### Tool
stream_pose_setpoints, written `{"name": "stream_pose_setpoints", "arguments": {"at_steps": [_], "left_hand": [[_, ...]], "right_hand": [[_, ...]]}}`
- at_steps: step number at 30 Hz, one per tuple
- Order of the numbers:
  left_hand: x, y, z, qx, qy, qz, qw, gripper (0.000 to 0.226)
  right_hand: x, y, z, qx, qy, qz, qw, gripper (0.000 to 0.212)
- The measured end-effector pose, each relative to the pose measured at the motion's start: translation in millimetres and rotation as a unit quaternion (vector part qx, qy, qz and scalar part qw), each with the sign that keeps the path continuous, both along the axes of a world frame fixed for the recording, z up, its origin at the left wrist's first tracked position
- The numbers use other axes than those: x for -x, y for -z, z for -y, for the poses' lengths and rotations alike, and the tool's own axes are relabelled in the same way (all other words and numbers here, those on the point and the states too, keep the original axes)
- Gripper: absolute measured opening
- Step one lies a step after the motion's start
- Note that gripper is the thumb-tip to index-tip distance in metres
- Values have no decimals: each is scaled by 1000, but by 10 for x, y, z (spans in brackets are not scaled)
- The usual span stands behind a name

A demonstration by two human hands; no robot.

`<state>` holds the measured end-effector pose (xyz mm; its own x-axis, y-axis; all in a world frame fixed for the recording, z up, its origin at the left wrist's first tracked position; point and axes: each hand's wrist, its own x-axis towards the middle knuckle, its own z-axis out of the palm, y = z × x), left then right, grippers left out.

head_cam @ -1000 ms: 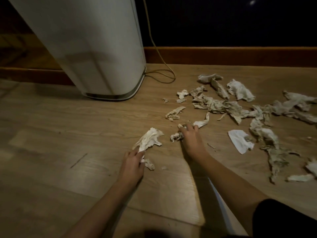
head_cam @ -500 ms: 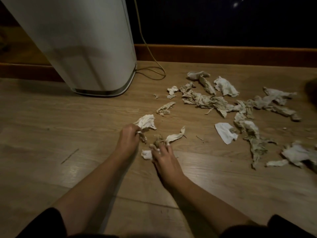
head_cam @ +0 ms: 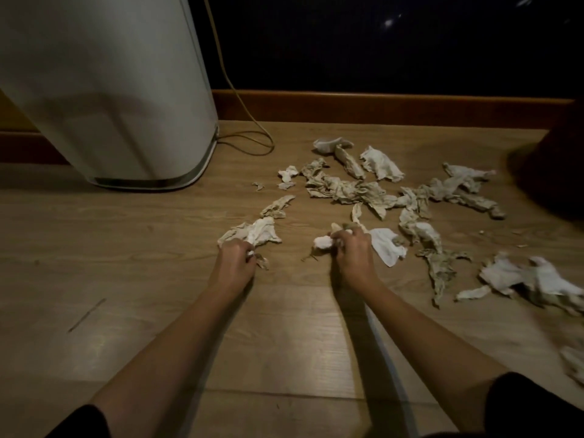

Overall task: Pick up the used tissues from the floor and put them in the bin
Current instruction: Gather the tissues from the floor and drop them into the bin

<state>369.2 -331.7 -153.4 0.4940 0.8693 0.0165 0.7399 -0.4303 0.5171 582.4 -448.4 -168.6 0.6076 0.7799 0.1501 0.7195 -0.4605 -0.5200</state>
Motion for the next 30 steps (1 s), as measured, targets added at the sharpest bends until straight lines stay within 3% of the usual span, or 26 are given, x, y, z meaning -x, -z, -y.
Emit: {"name": "stream_pose_setpoints", "arguments": {"at_steps": [3, 12, 17, 23, 30], "left_hand": [[-136, 161, 37, -16, 21, -21, 999, 6], [-276, 143, -112, -30, 77, -80, 993, 12], [-443, -264, -450, 7, 114, -38, 993, 14], [-1633, -1002, -893, -102, 229, -38, 967, 19], [-3139, -2134, -386, -136, 307, 17, 942, 20]], "right_hand": [[148, 116, 135, 58, -35, 17, 998, 21], [2, 178, 284, 46, -127, 62, 989, 21], [-579, -126, 110, 26, -128, 52, 990, 29], [-1407, -840, -181, -32, -94, 89, 991, 22], [-2185, -2006, 237, -34, -44, 118, 992, 15]]}}
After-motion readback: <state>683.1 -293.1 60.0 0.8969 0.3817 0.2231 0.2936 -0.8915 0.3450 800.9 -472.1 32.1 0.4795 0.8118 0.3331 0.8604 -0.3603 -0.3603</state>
